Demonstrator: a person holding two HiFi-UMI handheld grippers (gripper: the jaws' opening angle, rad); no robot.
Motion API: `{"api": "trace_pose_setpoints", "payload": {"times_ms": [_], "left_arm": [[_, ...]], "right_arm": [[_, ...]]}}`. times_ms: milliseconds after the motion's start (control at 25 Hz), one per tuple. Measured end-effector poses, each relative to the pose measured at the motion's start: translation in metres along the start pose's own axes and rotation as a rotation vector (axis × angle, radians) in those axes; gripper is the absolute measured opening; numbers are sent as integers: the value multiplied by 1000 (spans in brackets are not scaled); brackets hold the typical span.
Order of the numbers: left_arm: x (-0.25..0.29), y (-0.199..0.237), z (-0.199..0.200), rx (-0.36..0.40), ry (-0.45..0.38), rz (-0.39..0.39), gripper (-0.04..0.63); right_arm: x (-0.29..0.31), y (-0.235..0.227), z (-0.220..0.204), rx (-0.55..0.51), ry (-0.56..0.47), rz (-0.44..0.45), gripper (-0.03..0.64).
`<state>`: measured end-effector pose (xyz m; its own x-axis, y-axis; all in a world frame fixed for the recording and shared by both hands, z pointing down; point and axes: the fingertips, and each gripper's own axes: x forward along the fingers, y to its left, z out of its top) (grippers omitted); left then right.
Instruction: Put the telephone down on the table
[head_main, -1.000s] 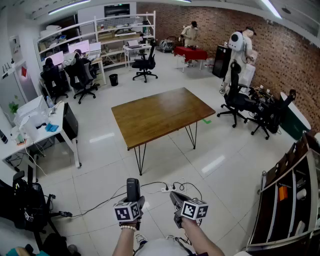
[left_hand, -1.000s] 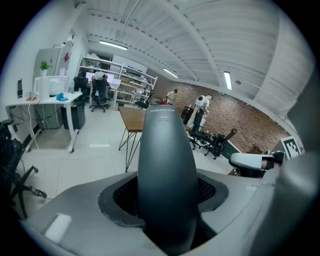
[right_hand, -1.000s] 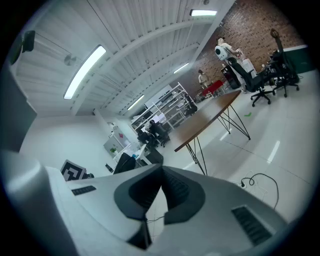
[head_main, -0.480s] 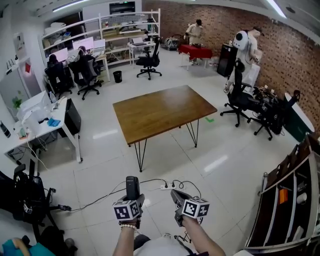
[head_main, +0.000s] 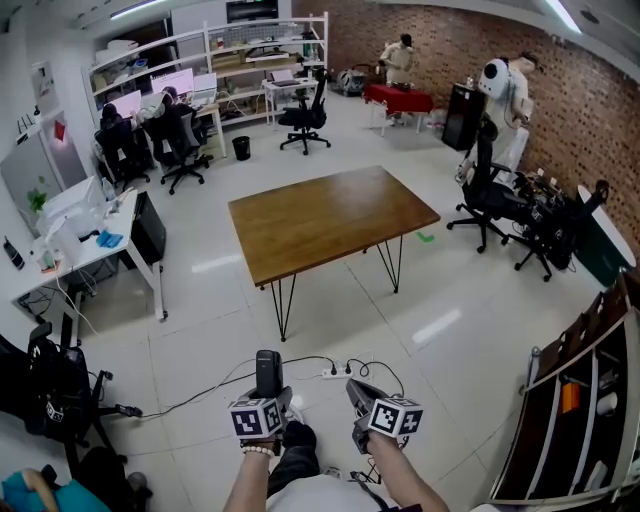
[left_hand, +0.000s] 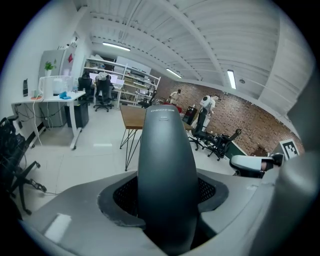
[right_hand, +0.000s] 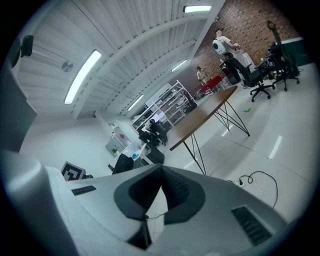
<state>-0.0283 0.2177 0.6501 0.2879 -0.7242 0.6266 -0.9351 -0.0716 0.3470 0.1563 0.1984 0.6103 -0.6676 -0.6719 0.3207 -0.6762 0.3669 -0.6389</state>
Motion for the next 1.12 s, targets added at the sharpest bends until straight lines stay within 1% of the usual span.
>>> {"api": "trace_pose_setpoints", "payload": {"times_ms": [240,560,760,1120], "left_arm": [[31,0,24,6,-2,-22,275],[73,10,67,14,3,-38,276],[104,21,103,8,1,-49,275],[146,46,168,12,-3,-71,275]], "right_arm": [[23,-14,17,-2,-1,-11,8],[64,-34,44,9,9,-27,8],[100,-41,76,-3,9,-34,8],[174,-33,123,-37,29,-28,8]]}}
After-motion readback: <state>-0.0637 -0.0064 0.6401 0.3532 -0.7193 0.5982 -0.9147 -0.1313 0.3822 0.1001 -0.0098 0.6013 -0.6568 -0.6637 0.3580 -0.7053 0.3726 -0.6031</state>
